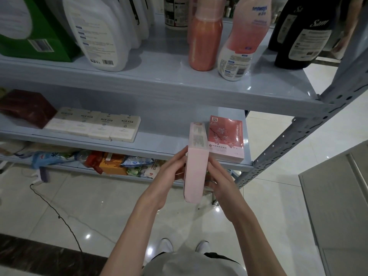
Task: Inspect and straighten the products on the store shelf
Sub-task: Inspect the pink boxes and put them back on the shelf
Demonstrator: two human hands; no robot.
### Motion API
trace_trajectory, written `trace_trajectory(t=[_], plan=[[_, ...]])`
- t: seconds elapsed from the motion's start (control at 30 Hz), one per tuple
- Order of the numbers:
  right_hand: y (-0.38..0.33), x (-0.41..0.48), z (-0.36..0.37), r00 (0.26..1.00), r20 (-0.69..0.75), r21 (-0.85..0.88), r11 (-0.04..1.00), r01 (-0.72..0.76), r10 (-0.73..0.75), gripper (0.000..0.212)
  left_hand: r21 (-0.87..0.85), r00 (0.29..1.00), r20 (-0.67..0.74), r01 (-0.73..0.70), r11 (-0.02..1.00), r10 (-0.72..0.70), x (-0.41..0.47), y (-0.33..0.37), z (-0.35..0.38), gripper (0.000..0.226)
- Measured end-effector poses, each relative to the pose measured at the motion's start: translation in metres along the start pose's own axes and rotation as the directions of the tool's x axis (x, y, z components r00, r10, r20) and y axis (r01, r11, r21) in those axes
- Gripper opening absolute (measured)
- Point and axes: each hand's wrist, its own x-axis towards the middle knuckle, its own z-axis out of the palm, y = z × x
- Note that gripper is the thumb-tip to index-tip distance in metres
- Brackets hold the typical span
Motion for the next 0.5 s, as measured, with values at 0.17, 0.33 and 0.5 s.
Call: trace_trajectory(t=[0.17, 0.33, 0.5], plan=[[0.0066, 0.0016, 0.0003, 0.998, -0.049, -0.008, 0.999, -0.032, 0.032, 0.049, 0.007, 1.000, -0.003, -0.001, 1.000, 0.001, -0.0039, -0.0031, 0.0062, 0.048], [0.0069, 0.0009, -0.0035, 1.000, 0.009, 0.011, 1.000, -0.020, 0.020, 0.052, -0.009, 0.998, -0.057, -0.033, 0.999, 0.032, -0.0035, -0.0055, 0.0092, 0.037], [0.0029, -0.0012, -0.0020, 1.000, -0.002, 0.037, 0.999, 0.021, -0.021, 0.041, -0.015, 0.995, -0.093, -0.040, 0.999, 0.039, -0.0064, -0.0078, 0.0093, 0.025]])
